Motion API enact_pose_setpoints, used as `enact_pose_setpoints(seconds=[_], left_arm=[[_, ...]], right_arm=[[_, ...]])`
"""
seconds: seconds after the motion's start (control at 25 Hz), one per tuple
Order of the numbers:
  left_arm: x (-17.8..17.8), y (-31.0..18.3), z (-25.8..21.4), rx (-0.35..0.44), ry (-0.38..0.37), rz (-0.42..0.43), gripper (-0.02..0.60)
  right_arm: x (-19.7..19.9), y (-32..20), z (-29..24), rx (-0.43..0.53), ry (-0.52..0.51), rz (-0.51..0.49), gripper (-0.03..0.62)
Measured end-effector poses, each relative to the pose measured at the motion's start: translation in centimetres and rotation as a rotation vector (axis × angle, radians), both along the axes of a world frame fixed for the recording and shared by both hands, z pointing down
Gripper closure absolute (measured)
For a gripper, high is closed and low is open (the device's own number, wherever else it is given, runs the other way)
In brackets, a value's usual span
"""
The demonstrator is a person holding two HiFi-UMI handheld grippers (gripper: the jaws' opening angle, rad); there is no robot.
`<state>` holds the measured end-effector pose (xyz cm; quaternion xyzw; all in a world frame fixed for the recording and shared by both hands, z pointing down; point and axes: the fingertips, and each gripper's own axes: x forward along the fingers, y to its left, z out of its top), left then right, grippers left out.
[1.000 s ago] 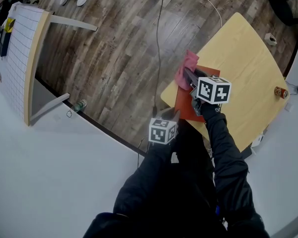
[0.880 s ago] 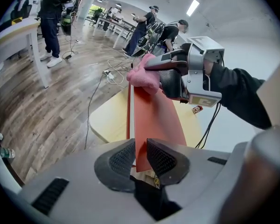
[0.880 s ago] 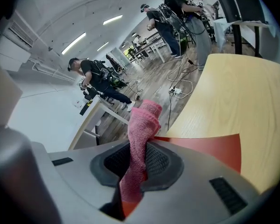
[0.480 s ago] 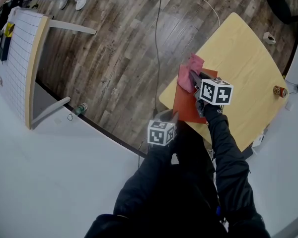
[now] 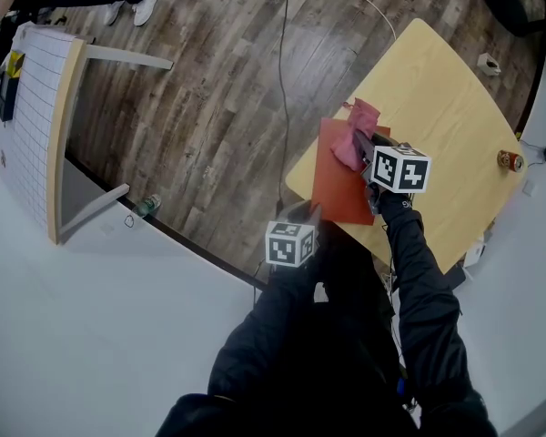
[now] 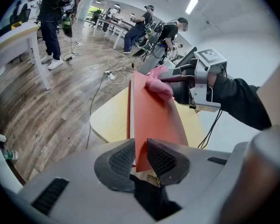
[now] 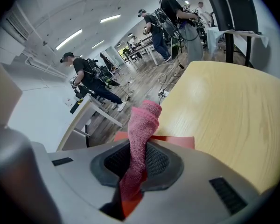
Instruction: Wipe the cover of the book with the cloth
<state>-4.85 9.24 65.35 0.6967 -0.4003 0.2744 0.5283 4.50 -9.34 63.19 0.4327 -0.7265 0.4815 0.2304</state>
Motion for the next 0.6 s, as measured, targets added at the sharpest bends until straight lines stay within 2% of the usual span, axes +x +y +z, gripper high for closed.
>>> enact_pose_setpoints(seconds=[0.6], left_arm=[[0.3, -0.3, -0.1, 0.01, -0.029, -0.003, 0.483]], right_arm=[[4.7, 0.5, 0.0, 0.01, 0.042, 0.028, 0.519]])
